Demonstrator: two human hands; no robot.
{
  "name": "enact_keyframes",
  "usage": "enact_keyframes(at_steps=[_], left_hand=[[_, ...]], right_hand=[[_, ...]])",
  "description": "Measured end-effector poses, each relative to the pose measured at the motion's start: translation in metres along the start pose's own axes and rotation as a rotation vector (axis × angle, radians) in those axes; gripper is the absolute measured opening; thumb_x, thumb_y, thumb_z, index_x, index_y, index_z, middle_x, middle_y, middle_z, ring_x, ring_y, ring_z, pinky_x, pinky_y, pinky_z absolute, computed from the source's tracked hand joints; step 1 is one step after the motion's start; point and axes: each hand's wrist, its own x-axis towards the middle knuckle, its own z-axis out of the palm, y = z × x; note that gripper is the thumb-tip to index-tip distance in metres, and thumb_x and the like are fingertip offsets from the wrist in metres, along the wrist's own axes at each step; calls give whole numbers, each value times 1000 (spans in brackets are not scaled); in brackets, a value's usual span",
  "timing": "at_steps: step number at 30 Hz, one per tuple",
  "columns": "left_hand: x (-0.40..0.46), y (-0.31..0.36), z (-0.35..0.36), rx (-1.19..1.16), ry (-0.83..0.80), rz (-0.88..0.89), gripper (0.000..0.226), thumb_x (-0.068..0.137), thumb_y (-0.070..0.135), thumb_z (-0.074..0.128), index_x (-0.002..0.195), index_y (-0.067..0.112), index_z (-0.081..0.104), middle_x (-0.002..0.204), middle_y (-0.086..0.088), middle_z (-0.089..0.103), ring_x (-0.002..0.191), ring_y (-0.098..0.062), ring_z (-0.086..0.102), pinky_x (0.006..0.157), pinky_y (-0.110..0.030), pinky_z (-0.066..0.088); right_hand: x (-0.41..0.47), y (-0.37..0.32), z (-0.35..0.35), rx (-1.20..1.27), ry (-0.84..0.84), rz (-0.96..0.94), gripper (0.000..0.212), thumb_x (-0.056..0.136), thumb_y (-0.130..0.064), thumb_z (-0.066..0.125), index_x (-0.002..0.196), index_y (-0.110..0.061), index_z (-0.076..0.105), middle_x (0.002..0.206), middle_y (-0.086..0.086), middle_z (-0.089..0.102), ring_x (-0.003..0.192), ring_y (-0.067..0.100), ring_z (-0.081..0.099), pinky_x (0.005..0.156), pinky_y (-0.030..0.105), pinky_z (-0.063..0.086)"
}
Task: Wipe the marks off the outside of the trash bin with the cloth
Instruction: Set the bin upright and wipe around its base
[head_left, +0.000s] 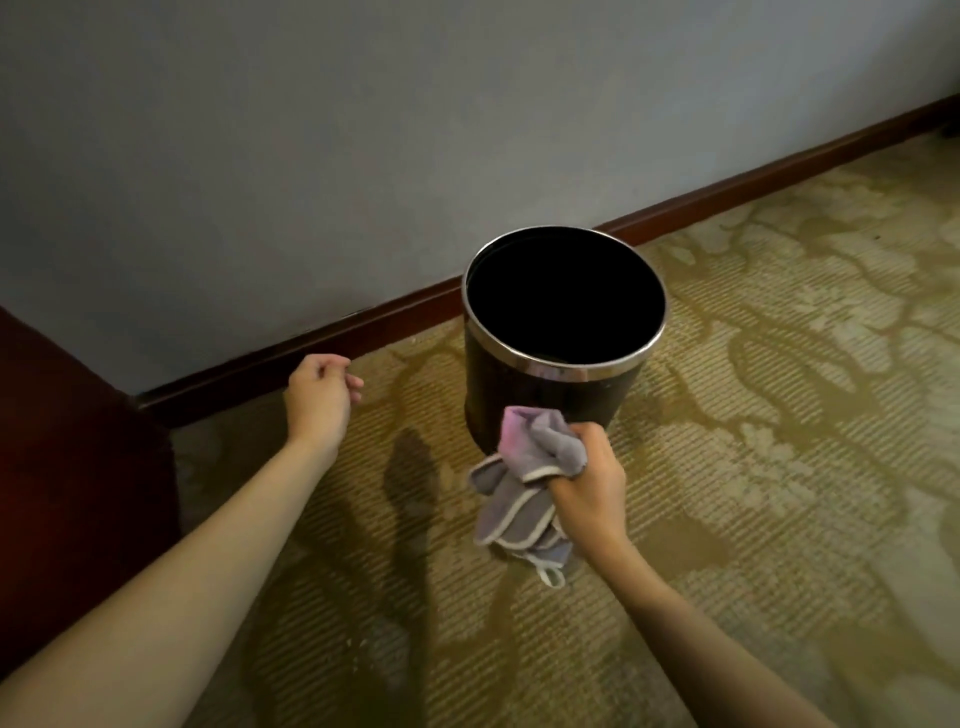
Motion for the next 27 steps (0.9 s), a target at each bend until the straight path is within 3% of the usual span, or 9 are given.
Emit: enact_keyframes(at_steps=[2, 6, 11, 15, 18, 21, 27], left_hand=[[-4, 2, 14, 18, -25, 5, 21, 99, 21, 41, 98, 20, 62, 79, -1, 65, 69, -13, 60, 67, -28, 49], [-13, 11, 41, 23, -52, 52, 20, 100, 21, 41, 97, 19, 61, 77, 0, 63, 67, -14, 59, 70, -31, 50], [-24, 26, 56, 95, -129, 125, 20, 100, 22, 41, 100, 17, 60, 79, -1, 64, 70, -14, 59, 65, -25, 46], [-38, 51, 44, 213, -177, 110, 20, 100, 20, 41, 97, 17, 60, 81, -3, 65, 69, -14, 59, 60, -23, 43], [-55, 92, 29, 231, -217, 71, 19, 99, 20, 42, 94, 20, 60, 81, -2, 65, 72, -15, 60, 62, -24, 44], [-75, 156, 14, 243, -260, 74, 19, 99, 20, 43, 92, 22, 60, 80, -2, 65, 72, -16, 61, 67, -28, 49], [-115, 336, -17, 186, -292, 134, 25, 99, 13, 39, 85, 21, 58, 72, 0, 62, 63, -13, 57, 61, -25, 46]], right_hand=[[3, 18, -25, 43, 84, 90, 26, 82, -24, 69, 84, -36, 46, 83, -12, 58, 73, -5, 55, 57, 29, 44], [27, 35, -66, 74, 246, 143, 32, 83, -21, 66, 76, -40, 41, 77, -10, 52, 65, -4, 50, 57, 25, 37], [60, 25, -91, 111, 257, 114, 18, 88, -34, 63, 82, -33, 46, 89, 0, 58, 77, 6, 57, 61, 21, 42], [73, -3, -121, 111, 283, 161, 24, 88, -23, 65, 80, -32, 44, 82, -5, 55, 67, -6, 52, 53, 11, 39], [81, -45, -152, 161, 314, 248, 18, 87, -20, 65, 85, -22, 47, 79, -6, 55, 63, -5, 53, 50, 13, 40], [92, -109, -186, 207, 311, 287, 19, 86, -26, 67, 89, -21, 48, 80, -6, 58, 67, 6, 56, 54, 24, 43], [130, -279, -267, 317, 320, 269, 25, 79, -29, 73, 91, -23, 53, 81, -11, 61, 67, -2, 60, 55, 15, 45]])
